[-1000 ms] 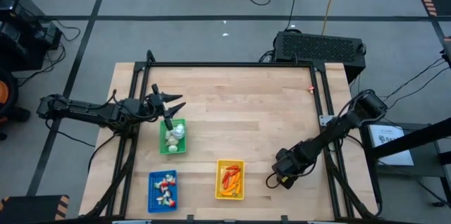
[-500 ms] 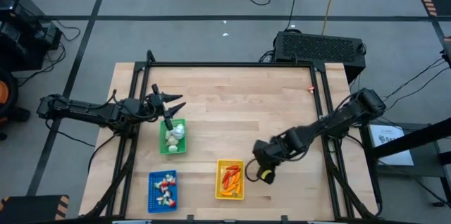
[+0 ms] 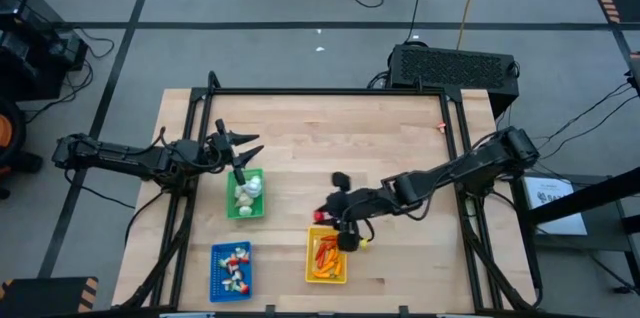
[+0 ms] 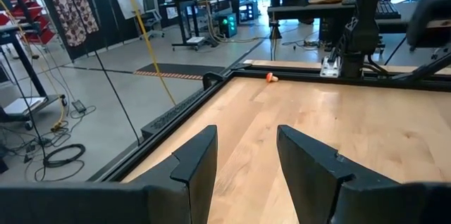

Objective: Sort produce into baskets
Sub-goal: Put the red mushroom into the blue basket

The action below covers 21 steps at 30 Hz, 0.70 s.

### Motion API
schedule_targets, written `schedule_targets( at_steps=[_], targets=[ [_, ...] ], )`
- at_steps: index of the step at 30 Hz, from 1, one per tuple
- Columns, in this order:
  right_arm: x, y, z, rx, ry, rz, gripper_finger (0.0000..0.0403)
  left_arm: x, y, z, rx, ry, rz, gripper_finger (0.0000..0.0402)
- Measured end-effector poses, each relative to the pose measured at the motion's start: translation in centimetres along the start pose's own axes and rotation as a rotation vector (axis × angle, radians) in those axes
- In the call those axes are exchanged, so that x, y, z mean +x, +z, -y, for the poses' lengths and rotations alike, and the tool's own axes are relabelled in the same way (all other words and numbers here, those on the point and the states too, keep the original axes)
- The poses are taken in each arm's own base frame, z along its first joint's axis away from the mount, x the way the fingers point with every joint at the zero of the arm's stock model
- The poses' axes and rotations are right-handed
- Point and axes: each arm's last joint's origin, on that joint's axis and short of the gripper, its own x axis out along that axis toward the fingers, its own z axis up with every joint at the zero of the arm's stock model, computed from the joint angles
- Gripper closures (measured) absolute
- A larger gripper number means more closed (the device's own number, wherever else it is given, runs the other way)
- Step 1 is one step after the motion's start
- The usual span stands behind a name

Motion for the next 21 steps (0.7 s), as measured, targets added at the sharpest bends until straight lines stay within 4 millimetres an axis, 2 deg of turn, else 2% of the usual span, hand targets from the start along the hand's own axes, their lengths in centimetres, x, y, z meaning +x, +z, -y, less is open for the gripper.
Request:
schedule_targets(
  at_steps=[4, 10, 14, 18, 21],
  targets=[
    [2.9, 0.1, 0.1, -0.079, 0.009, 0.135, 0.0308, 0.0, 0.0, 0.0, 0.006, 0.0, -0.003, 0.0245],
    [7.5, -1.1, 0.2, -0.172, 0.063, 0.31, 0.0308, 0.0, -0.1, 0.0, 0.008, 0.0, -0.005, 0.0245],
    [10.3, -0.6, 0.2, -0.2, 0.067, 0.442, 0.0308, 0.0, 0.0, 0.0, 0.015, 0.0, -0.005, 0.0245],
    [13.9, 0.4, -0.2, -0.215, 0.061, 0.471, 0.0308, 0.0, -0.1, 0.0, 0.024, 0.0, -0.005, 0.0245],
    [16.7, 0.9, -0.7, -0.231, 0.113, 0.431, 0.0308, 0.0, -0.1, 0.0, 0.024, 0.0, -0.005, 0.0245]
  ],
)
